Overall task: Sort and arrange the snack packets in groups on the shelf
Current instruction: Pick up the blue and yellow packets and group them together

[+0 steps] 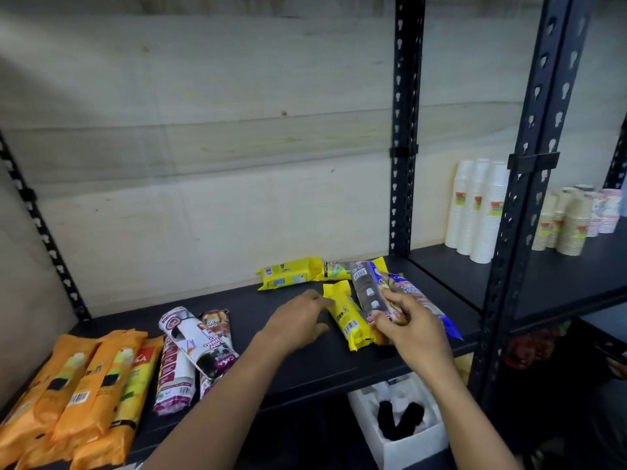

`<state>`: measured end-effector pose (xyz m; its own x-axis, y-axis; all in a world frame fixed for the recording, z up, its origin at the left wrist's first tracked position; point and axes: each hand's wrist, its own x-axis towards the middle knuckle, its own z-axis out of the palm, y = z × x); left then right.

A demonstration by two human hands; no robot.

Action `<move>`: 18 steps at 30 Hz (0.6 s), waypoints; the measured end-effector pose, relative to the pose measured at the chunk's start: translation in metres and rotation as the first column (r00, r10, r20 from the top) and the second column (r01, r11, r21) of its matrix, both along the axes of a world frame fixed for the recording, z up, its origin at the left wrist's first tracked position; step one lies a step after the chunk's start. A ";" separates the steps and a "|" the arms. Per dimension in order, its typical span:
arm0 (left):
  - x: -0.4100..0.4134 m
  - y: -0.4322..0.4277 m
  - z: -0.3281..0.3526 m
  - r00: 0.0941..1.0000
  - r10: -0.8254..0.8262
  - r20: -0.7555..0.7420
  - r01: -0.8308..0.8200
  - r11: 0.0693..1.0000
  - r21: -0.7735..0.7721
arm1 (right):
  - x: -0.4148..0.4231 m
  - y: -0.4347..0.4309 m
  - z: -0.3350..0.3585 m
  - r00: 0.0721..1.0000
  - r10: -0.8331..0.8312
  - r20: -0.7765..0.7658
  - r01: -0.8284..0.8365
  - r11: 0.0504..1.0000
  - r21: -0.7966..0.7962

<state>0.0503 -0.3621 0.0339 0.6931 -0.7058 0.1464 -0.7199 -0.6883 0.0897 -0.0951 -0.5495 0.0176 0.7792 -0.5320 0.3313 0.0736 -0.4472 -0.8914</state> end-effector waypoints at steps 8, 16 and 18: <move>0.008 0.090 0.007 0.958 0.283 0.039 -0.279 0.957 -0.074 | 0.026 0.060 0.008 0.987 0.163 0.000 -0.163 0.987 -0.016; 0.000 0.159 0.009 0.911 0.411 0.025 -0.401 0.899 -0.177 | 0.053 0.140 -0.012 0.948 0.306 -0.088 -0.313 0.946 -0.080; -0.005 0.170 0.009 0.901 0.433 0.009 -0.421 0.881 -0.215 | 0.057 0.151 -0.018 0.937 0.333 -0.106 -0.341 0.937 -0.075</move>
<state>0.0456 -0.1926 0.0429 0.9072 -0.2938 0.3012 -0.3680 -0.9011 0.2294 -0.0382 -0.3980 -0.0004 0.9363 -0.2041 0.2859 0.1553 -0.4895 -0.8580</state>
